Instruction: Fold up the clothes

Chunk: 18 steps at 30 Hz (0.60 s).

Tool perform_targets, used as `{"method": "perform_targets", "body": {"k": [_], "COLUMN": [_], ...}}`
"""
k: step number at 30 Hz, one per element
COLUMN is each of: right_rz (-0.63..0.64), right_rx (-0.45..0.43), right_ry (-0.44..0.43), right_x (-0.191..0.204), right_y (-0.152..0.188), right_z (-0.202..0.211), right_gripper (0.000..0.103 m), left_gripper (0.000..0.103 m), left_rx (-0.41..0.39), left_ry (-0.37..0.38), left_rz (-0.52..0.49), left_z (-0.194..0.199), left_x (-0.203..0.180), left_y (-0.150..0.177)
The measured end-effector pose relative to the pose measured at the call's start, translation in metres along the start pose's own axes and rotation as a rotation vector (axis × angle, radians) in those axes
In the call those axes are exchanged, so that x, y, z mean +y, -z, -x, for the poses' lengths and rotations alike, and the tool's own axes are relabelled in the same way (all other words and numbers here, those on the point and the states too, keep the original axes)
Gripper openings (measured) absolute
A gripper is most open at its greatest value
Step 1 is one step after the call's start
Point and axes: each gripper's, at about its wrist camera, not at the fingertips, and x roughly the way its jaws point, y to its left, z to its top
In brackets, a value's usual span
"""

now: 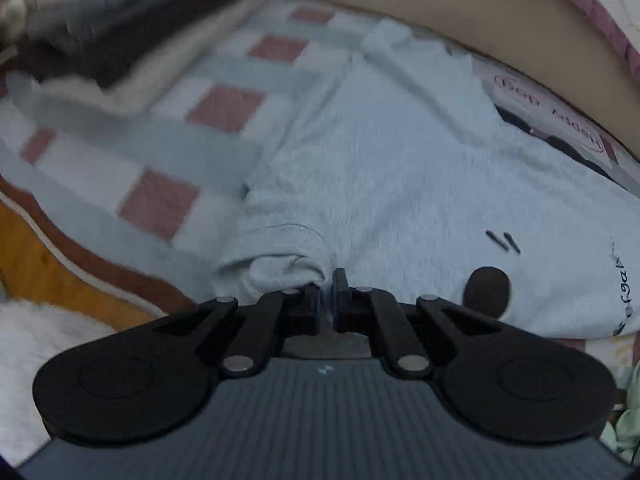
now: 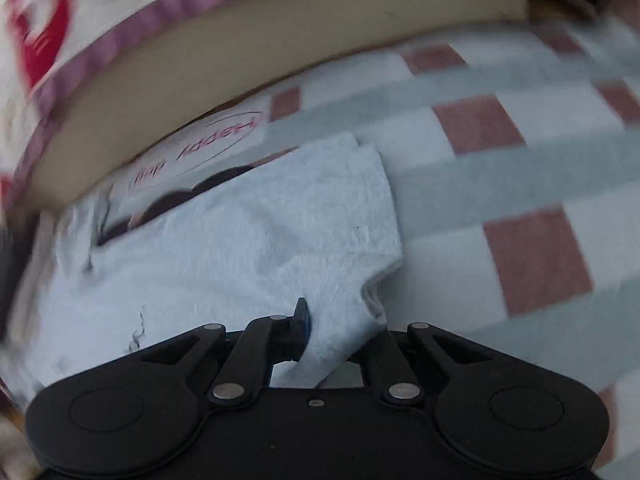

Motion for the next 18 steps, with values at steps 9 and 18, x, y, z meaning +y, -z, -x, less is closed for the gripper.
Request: {"method": "perform_targets", "body": {"k": [9, 18], "right_rz": [0.209, 0.077], "right_rx": [-0.166, -0.014], "right_ry": [0.095, 0.277], "right_x": [0.032, 0.001], "right_y": [-0.001, 0.014], "right_z": [0.043, 0.007], "right_gripper": [0.006, 0.050], "left_gripper": [0.005, 0.020], "left_rx": [0.044, 0.156], "left_ry": [-0.020, -0.076], "left_rz": [0.014, -0.022], "left_z": [0.018, 0.020], "left_x": [-0.007, -0.011], "left_y": [0.004, 0.012]}}
